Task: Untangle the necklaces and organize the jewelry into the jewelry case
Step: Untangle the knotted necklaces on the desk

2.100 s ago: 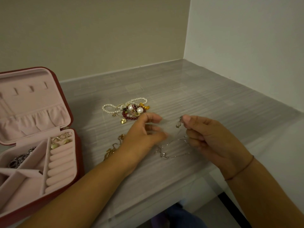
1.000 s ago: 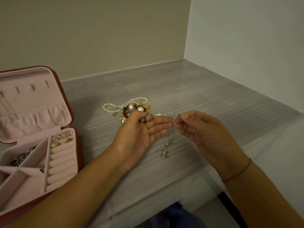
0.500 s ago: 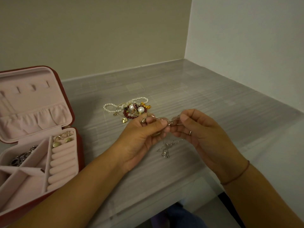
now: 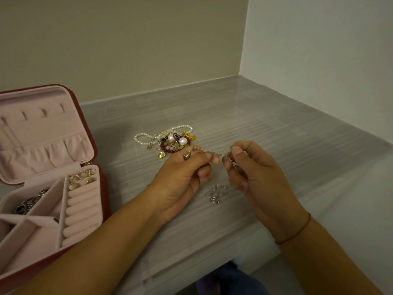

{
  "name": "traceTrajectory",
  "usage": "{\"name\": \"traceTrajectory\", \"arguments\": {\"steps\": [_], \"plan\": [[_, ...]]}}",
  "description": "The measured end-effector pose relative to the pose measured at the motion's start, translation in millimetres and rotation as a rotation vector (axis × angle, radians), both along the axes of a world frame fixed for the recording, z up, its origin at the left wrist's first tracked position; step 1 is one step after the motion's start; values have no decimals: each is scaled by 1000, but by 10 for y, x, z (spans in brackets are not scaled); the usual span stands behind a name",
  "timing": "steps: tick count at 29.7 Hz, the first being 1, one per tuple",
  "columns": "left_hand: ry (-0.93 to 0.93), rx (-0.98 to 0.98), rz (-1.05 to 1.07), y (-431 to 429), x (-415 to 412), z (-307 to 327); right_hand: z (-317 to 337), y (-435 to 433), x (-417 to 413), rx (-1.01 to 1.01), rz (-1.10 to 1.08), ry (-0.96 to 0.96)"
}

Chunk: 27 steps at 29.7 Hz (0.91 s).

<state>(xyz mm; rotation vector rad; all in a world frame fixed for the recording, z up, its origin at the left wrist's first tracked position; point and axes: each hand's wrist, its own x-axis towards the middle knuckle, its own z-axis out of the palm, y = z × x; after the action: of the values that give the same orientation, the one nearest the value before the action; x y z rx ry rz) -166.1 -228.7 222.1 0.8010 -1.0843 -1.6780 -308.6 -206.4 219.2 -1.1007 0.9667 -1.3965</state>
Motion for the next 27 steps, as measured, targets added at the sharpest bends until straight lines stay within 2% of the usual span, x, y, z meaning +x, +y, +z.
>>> {"name": "traceTrajectory", "arguments": {"steps": [7, 13, 17, 22, 27], "plan": [[24, 18, 13, -6, 4, 11, 0, 0, -4, -58, -58, 90], [-67, 17, -13, 0, 6, 1, -32, 20, -26, -188, -159, 194], [-38, 76, -49, -1, 36, 27, -24, 38, -16, -199, -148, 133], [-99, 69, -88, 7, 50, 31, -2, 20, -45, -86, -111, 56], [-161, -23, -68, 8, 43, -2, 27, -15, -91, -67, -88, 41]]}}
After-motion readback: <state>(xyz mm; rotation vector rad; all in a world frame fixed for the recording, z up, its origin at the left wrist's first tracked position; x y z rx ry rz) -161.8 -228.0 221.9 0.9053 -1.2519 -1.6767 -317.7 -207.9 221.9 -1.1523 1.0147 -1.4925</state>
